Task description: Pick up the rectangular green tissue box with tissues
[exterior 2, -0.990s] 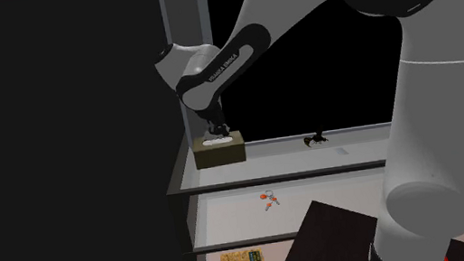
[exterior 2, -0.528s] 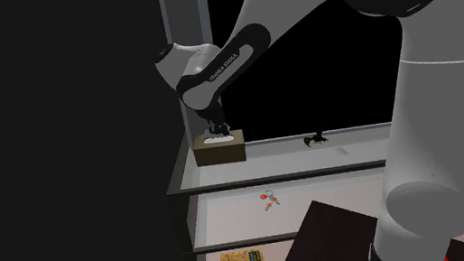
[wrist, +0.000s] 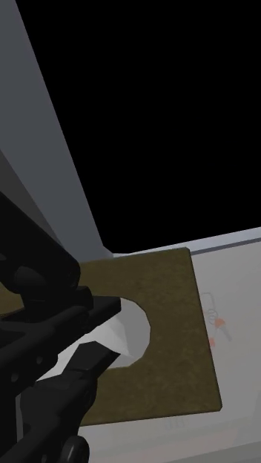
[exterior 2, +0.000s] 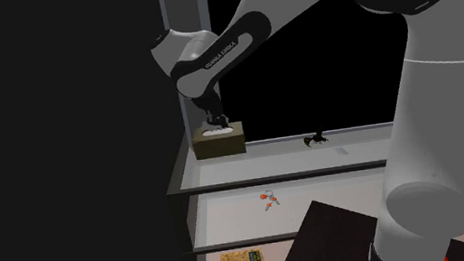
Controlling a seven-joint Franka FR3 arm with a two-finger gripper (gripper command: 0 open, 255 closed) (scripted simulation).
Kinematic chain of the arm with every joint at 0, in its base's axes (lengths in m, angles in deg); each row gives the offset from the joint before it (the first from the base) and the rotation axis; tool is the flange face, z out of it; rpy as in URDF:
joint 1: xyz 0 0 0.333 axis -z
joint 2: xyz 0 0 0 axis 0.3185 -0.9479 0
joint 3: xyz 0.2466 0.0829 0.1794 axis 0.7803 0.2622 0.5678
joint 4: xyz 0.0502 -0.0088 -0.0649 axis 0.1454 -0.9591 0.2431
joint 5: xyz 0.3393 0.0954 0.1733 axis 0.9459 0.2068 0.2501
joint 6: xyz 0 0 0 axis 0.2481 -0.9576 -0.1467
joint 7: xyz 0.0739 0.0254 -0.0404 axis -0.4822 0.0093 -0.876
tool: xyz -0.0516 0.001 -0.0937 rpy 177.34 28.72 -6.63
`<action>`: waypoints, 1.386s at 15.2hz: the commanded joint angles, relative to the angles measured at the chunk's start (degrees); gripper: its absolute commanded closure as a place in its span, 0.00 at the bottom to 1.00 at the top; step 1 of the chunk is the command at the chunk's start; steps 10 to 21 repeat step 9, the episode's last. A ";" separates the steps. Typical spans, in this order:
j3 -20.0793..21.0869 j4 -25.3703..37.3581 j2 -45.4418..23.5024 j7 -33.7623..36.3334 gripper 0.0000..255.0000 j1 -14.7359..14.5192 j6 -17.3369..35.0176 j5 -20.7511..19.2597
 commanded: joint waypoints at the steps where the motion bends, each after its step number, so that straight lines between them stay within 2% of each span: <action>1: 0.00 1.08 0.54 -0.85 1.00 0.00 -1.24 0.26; 7: 0.17 4.33 1.52 -3.08 1.00 -0.15 -4.89 1.01; 21: 0.18 4.41 1.55 -3.14 1.00 -0.15 -4.98 1.03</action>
